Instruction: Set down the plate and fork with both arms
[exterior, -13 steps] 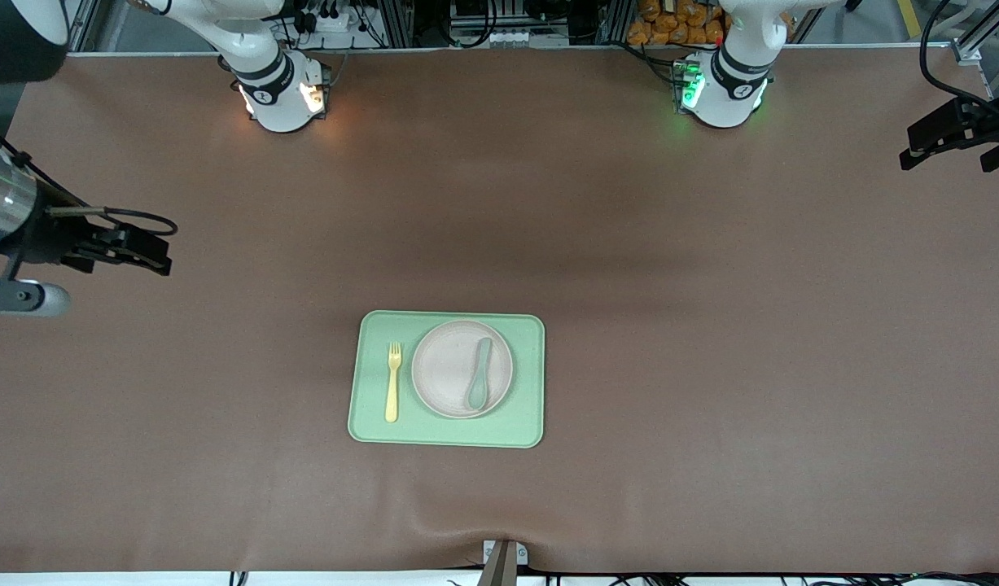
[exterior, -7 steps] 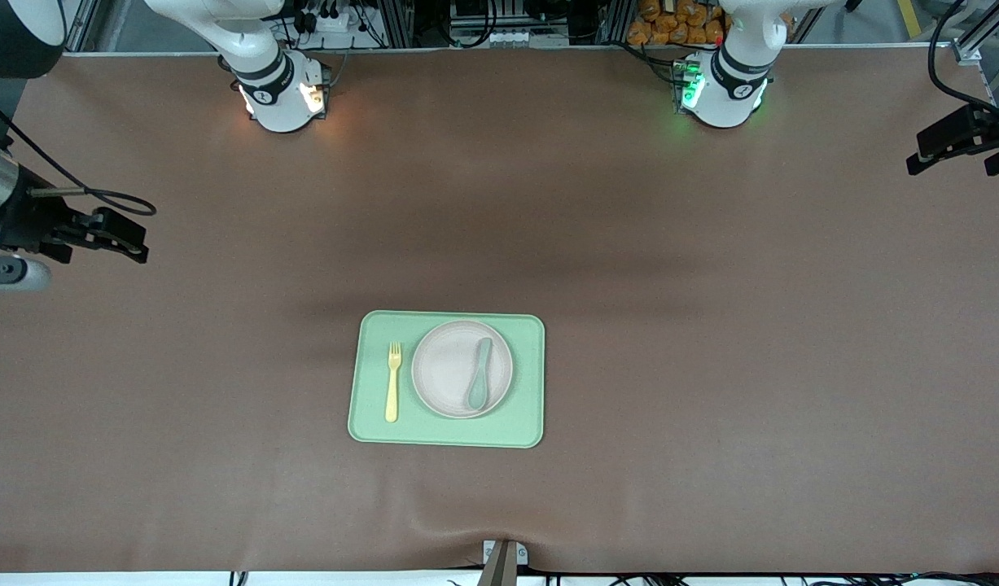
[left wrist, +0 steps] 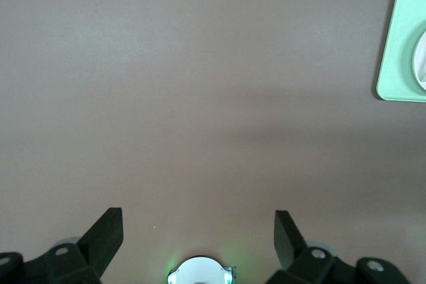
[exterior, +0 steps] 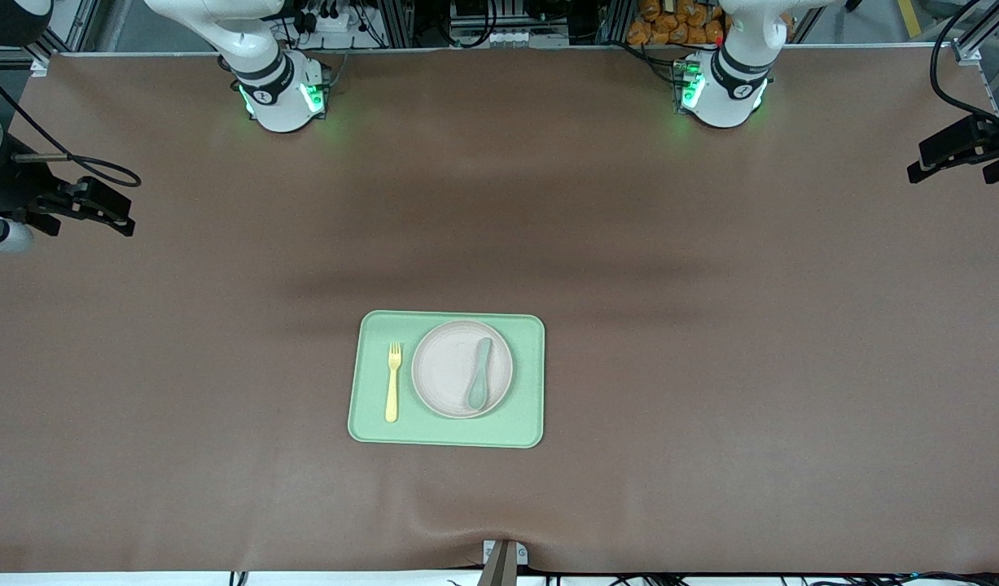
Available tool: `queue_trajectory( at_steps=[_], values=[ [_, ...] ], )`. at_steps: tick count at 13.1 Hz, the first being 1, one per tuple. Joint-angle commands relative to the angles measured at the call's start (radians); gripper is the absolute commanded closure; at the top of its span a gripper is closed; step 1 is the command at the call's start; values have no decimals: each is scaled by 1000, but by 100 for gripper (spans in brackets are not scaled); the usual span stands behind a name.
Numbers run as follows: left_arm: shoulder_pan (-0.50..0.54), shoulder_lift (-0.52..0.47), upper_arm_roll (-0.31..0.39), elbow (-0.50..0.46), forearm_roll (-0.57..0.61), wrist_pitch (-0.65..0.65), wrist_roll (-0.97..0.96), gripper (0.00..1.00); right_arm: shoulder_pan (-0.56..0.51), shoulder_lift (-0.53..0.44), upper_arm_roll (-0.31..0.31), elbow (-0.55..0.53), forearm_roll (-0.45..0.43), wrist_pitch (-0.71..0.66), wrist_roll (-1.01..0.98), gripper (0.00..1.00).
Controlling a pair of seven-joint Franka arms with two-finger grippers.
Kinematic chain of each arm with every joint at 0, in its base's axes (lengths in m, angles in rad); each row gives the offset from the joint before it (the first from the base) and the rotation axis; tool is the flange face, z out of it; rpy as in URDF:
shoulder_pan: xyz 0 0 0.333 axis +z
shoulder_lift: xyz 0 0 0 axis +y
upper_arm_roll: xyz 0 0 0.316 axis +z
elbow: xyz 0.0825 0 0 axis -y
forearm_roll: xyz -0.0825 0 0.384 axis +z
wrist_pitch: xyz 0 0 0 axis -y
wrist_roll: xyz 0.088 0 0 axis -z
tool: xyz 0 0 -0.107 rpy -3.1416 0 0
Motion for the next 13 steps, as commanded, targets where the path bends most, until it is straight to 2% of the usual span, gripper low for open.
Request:
queue_trajectory(
  at_steps=[1, 2, 3, 4, 6, 9, 13],
  values=[
    [-17, -16, 2, -3, -17, 1, -8, 0, 18, -34, -14, -60, 9, 35, -10, 0],
    [-83, -16, 33, -4, -10, -2, -18, 0, 19, -35, -15, -64, 9, 37, -10, 0],
    [-147, -17, 92, -6, -5, -3, -19, 0, 13, -35, -15, -64, 9, 35, -10, 0],
    [-164, -17, 108, -6, -3, -5, -19, 0, 10, -35, -15, -67, 9, 29, -10, 0],
    [-168, -14, 113, -7, -5, -5, -19, 0, -2, -35, -12, -71, 9, 32, -10, 0],
    [-201, -10, 122, -10, 32, 21, -19, 0, -106, -3, 55, 1, 9, 26, -42, 0],
    [-206, -10, 113, -18, 58, 66, 2, 0, -104, -9, 65, 16, 12, -4, -60, 0]
  ],
)
